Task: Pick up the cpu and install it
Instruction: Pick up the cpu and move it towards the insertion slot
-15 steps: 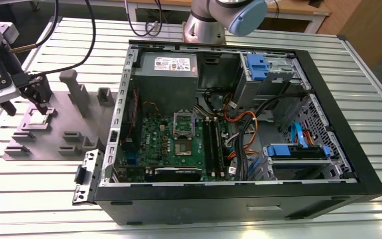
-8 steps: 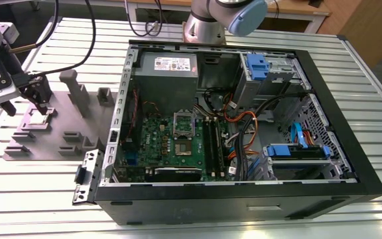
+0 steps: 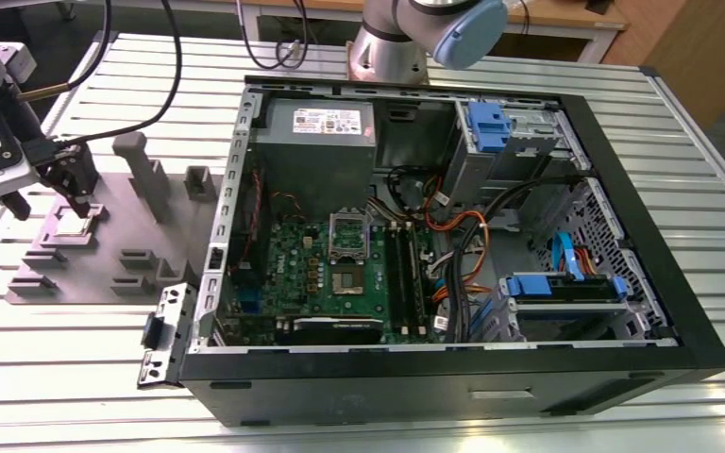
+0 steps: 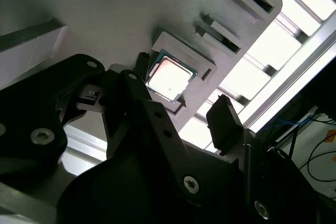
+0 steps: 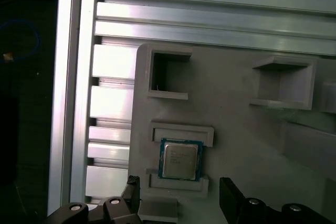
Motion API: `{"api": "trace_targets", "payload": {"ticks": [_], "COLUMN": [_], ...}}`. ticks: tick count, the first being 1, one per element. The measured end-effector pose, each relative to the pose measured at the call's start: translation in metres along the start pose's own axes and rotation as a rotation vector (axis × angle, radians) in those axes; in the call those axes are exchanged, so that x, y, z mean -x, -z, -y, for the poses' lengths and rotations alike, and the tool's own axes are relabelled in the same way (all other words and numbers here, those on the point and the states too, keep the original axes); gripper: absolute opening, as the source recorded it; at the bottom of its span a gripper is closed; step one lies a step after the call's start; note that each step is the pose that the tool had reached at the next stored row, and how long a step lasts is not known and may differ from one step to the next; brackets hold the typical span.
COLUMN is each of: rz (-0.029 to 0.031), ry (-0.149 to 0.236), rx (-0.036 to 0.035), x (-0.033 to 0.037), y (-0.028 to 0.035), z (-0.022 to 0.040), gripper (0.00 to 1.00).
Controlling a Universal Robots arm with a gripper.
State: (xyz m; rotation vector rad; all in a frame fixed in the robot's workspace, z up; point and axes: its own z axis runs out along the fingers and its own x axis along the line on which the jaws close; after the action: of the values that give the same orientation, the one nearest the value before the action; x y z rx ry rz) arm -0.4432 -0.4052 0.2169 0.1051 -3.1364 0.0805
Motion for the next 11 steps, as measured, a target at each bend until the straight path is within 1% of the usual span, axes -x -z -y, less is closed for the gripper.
{"api": "trace_targets", "payload": {"ticks": [3, 4, 5, 6, 7, 8, 11], "rz": [0.0002, 0.0002, 0.0003, 0.0013, 0.0026, 0.0033, 0.0032], "ry": [0.000, 0.000, 0.000, 0.000, 0.000, 0.000, 0.000], "rx": [0.0011, 0.0022, 0.0049, 0.0185, 0.0361, 0.0479, 0.0491], "x": [0.0000, 0.0000, 0.0000, 0.0000, 0.0000, 0.0001, 0.0000], "y": [-0.0001, 0.0000, 0.0000, -0.0002, -0.0003, -0.0002, -0.0001], "z": [-0.0001, 0.0000, 0.0001, 0.0000, 0.0000, 0.0000, 0.0000], "gripper": [0.71, 0.71, 0.71, 0.71, 0.71, 0.71, 0.71]}}
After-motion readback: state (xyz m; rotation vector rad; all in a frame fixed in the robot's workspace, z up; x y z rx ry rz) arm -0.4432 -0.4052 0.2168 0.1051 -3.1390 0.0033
